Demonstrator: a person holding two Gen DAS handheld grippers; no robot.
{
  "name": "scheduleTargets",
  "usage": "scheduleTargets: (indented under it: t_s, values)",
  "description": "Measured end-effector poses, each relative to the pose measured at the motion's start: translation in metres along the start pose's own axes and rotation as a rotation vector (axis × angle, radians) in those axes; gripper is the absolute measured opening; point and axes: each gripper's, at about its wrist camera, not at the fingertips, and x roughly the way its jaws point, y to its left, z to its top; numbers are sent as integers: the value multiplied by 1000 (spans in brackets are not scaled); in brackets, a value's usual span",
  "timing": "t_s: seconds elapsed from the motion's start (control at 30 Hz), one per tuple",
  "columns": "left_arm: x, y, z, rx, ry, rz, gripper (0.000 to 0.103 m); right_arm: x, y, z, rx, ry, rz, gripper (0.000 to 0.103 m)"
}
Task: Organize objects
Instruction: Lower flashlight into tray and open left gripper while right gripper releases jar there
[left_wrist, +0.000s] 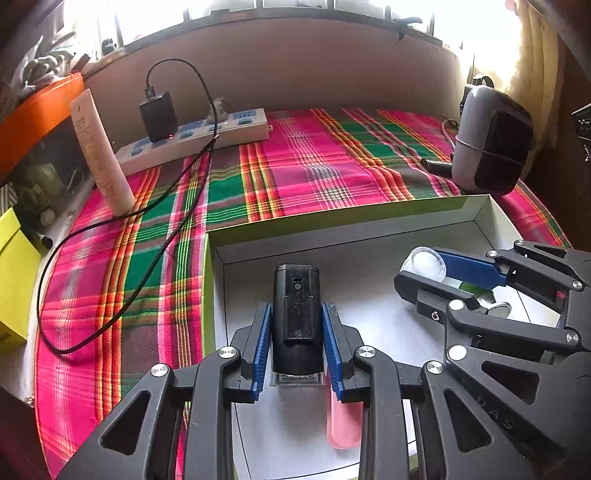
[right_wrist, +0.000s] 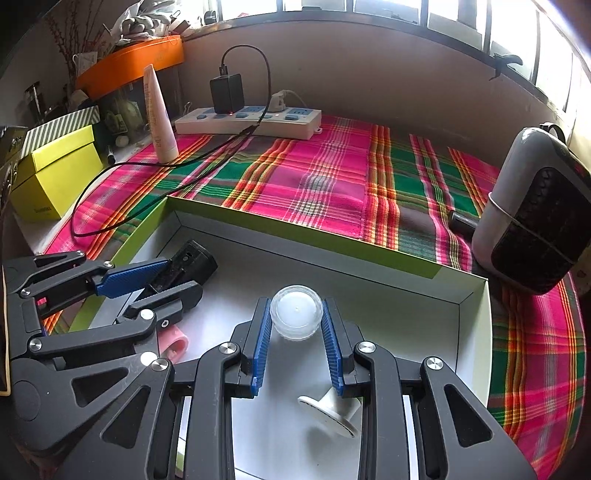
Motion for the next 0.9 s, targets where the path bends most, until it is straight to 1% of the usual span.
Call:
scheduleTargets:
  t_s: [0.23, 0.4, 0.67, 0.9]
  values:
    - [0, 1, -1, 3, 1, 2, 27, 0, -1, 0, 11, 0, 1, 29]
    - [-1, 1, -1, 1, 0, 0, 28, -3, -6, -1, 35, -1, 2, 35]
    - [-11, 5, -3, -9, -24, 13, 40, -16, -7, -3, 57, -26, 8, 36]
    - [-34, 4, -12, -23, -53, 20, 42, -36, -4, -11, 71, -54, 13, 36]
